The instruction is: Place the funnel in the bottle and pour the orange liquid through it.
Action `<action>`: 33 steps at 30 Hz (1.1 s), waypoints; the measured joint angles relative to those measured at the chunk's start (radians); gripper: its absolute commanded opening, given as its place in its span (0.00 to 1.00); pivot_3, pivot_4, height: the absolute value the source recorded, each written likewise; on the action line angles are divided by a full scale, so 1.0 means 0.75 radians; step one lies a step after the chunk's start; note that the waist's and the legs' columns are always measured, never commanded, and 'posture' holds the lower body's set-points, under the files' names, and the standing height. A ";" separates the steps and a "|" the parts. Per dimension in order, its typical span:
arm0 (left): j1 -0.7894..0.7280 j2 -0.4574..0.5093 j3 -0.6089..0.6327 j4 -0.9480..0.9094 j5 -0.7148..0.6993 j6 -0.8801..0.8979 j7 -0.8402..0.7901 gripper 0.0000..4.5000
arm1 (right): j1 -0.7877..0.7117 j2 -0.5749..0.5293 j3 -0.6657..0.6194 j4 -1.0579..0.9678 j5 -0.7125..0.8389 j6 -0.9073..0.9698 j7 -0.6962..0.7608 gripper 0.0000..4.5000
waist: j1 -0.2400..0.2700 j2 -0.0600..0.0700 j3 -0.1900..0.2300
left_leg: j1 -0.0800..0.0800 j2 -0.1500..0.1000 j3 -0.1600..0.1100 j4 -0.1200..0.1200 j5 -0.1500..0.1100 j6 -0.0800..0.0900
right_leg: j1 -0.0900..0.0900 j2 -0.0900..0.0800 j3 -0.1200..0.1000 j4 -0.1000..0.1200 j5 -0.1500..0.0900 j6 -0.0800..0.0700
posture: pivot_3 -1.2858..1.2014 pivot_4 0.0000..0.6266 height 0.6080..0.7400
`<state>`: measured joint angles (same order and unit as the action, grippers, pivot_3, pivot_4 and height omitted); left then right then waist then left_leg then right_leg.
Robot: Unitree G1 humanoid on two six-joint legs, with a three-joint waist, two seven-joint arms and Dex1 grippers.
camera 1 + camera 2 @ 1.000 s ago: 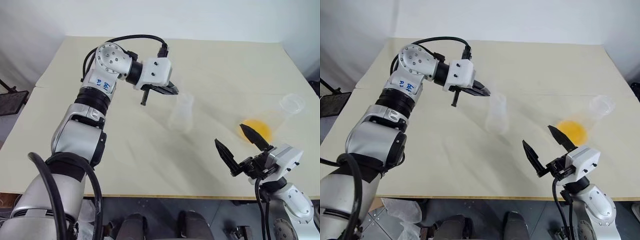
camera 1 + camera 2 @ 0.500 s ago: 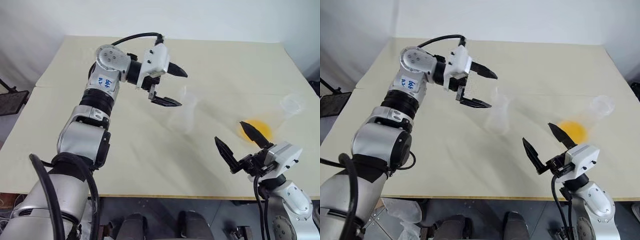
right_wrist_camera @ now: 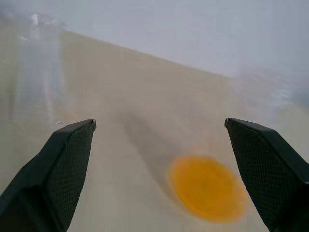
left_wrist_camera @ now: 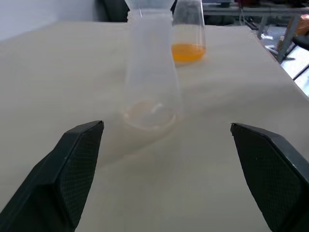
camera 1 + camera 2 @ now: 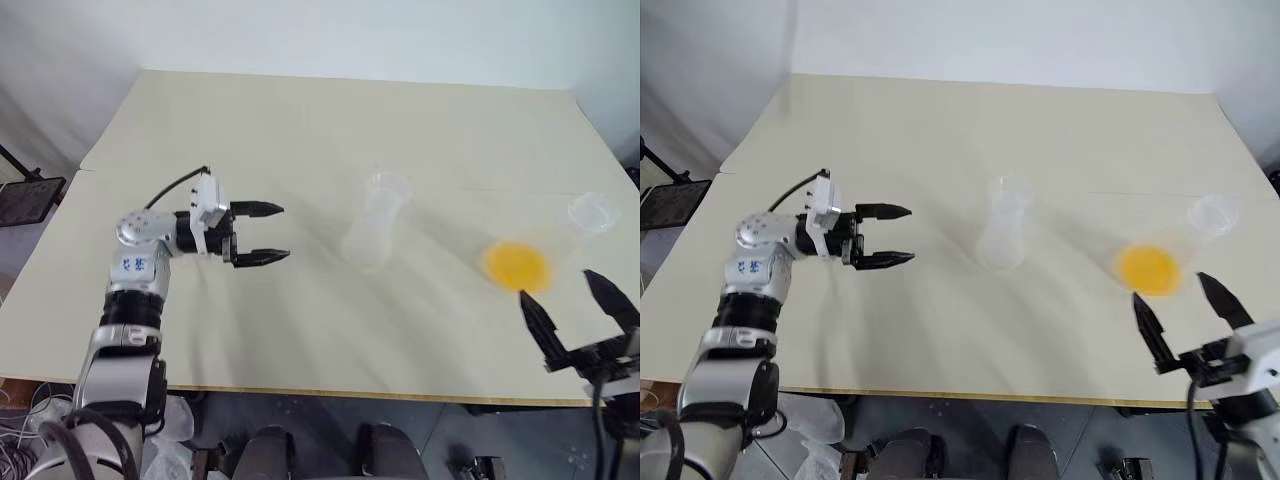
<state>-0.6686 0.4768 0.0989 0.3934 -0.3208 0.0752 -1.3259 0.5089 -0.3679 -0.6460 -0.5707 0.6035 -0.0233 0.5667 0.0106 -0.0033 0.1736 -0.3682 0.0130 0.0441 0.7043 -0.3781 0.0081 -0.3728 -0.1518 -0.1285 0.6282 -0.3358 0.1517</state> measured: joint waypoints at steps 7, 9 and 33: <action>0.209 -0.035 -0.032 -0.303 -0.065 0.134 0.143 1.00 | -0.002 0.018 -0.046 0.147 0.045 0.011 0.005 1.00 | -0.017 0.001 -0.001 | 0.005 0.001 0.003 0.000 0.000 0.000 | 0.000 0.002 0.008 0.000 0.000 0.000 | 0.52 0.24 1.00; 0.199 -0.042 -0.032 -0.336 -0.094 0.156 0.171 1.00 | -0.064 -0.045 -0.039 0.147 0.046 0.052 -0.005 1.00 | -0.020 0.002 -0.001 | 0.009 0.002 0.006 -0.002 0.000 0.000 | 0.001 0.002 0.012 0.000 0.000 0.000 | 0.52 0.24 1.00; 0.239 -0.041 -0.052 -0.571 -0.196 0.274 0.359 1.00 | -0.844 -0.337 0.092 0.600 0.108 0.471 -0.081 1.00 | -0.015 0.005 -0.003 | 0.013 0.001 0.010 -0.006 0.000 0.000 | 0.002 0.002 0.014 0.000 0.000 0.000 | 0.52 0.24 1.00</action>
<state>-0.4893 0.4459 0.0603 -0.0348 -0.4677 0.2809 -1.0569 -0.1240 -0.6206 -0.5767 -0.1204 0.6847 0.3297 0.5059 -0.0008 0.0002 0.1716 -0.3584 0.0139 0.0516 0.6997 -0.3781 0.0083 -0.3710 -0.1505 -0.1178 0.6279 -0.3358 0.1516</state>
